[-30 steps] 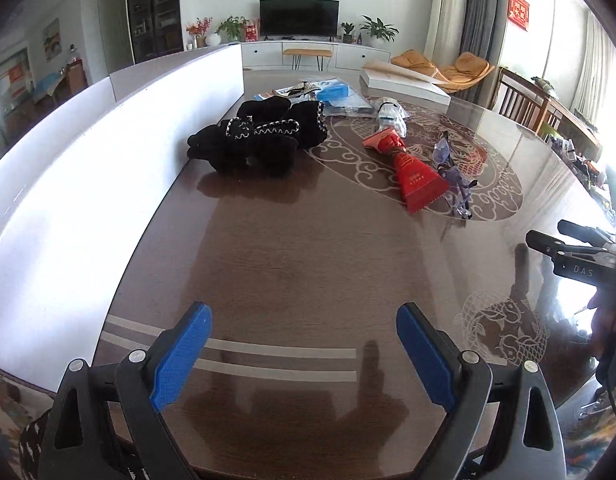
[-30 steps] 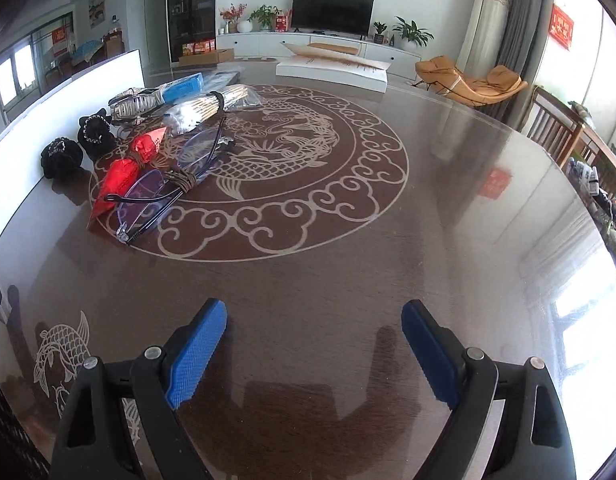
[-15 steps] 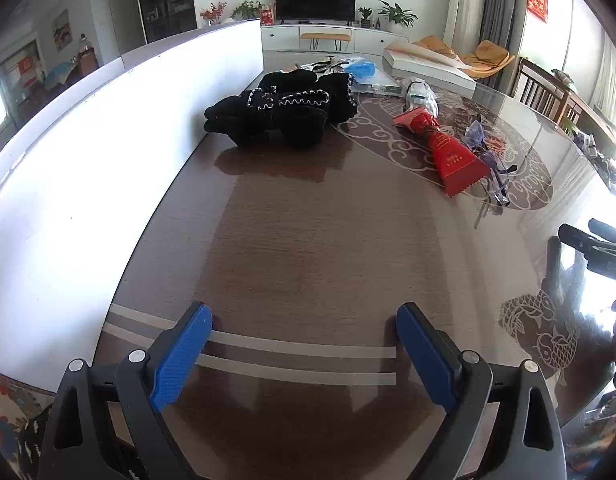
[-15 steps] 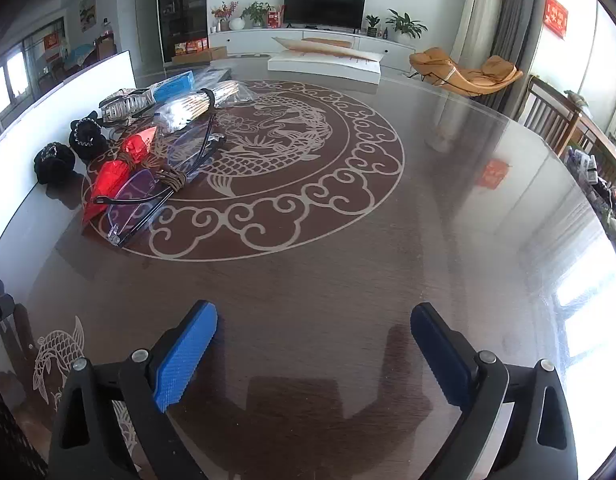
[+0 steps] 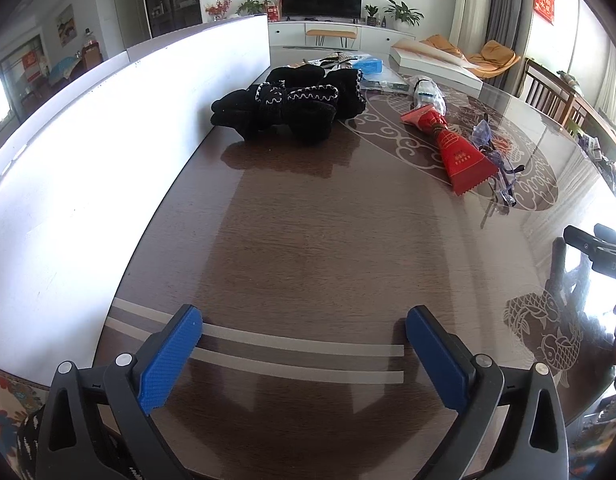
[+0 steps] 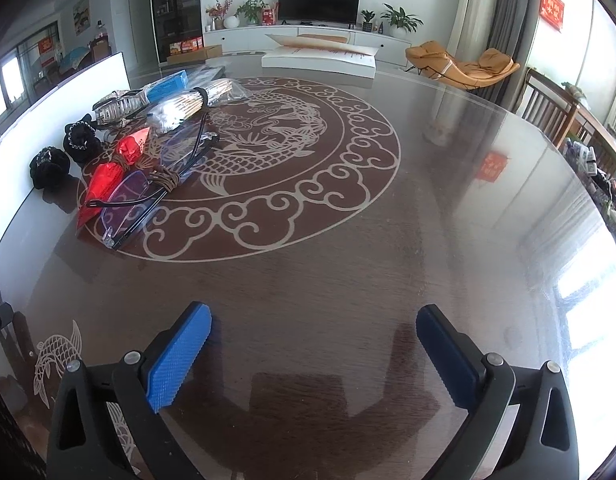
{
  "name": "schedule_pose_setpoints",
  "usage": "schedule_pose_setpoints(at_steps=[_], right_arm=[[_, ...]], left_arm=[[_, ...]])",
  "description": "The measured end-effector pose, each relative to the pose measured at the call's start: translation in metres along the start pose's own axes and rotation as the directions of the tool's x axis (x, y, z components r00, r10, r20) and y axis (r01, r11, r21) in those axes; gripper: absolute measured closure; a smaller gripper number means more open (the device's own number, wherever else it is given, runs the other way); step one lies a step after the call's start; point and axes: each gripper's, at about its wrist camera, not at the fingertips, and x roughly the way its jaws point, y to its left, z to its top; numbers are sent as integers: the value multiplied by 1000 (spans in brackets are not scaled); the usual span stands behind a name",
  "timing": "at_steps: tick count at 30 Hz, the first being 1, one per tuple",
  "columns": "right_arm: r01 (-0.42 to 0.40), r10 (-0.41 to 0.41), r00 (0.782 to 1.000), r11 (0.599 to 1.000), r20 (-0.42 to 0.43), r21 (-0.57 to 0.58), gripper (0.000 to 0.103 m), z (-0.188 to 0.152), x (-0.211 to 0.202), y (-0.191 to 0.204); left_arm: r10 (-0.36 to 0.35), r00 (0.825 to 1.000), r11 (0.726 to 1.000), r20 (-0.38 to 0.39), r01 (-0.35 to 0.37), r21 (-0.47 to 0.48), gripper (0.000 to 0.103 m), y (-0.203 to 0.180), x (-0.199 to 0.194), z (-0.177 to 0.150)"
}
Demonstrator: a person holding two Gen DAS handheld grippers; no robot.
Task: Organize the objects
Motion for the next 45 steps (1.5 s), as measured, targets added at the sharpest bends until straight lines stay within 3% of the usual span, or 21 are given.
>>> schedule_pose_setpoints(at_steps=[45], right_arm=[[0, 0, 1000, 1000, 0, 0, 0, 0, 0, 0]], left_arm=[[9, 1000, 1000, 2, -9, -15, 0, 3, 0, 2]])
